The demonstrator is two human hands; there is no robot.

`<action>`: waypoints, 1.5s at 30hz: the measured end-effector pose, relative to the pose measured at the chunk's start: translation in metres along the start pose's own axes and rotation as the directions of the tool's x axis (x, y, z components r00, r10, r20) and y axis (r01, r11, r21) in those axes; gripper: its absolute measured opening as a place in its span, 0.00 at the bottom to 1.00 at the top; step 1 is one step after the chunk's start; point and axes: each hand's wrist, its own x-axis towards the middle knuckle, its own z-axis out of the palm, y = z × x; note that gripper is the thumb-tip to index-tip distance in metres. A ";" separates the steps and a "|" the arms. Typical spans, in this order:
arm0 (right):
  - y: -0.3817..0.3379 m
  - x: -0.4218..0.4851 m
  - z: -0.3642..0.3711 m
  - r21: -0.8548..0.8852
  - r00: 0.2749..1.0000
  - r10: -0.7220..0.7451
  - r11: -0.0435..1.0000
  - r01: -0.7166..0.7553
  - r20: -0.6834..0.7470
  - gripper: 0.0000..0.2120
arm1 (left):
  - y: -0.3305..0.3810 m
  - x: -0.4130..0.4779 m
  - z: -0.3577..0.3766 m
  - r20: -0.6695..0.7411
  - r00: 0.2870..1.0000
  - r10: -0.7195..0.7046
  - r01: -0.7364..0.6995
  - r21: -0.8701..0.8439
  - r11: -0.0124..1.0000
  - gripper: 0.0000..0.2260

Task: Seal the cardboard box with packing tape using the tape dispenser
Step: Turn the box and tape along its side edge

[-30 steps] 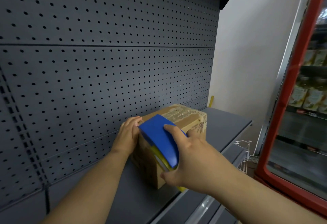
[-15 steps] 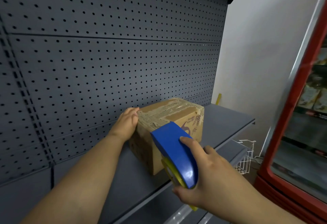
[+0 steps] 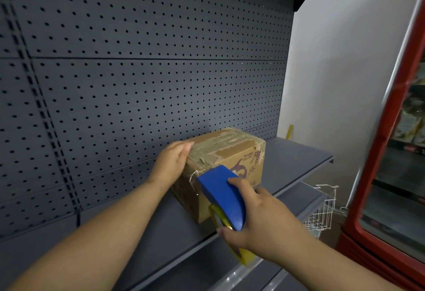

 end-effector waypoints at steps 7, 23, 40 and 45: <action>0.001 0.007 -0.008 0.100 0.998 0.018 0.995 -0.023 0.052 0.44 | 0.004 -0.011 0.018 0.140 0.990 -0.021 0.012 0.059 0.998 0.28; 0.021 -0.028 -0.011 0.030 0.993 -0.121 0.992 0.121 0.015 0.40 | 0.001 -0.003 0.022 0.161 0.984 -0.079 0.052 0.162 0.985 0.28; 0.010 0.022 -0.020 0.075 0.987 -0.107 0.992 0.099 0.116 0.33 | 0.014 -0.005 0.012 0.285 0.953 -0.097 0.022 0.256 0.967 0.19; 0.009 0.026 -0.029 0.067 0.990 -0.120 0.991 0.115 0.080 0.30 | 0.014 -0.005 0.010 0.299 0.949 -0.098 0.020 0.254 0.967 0.20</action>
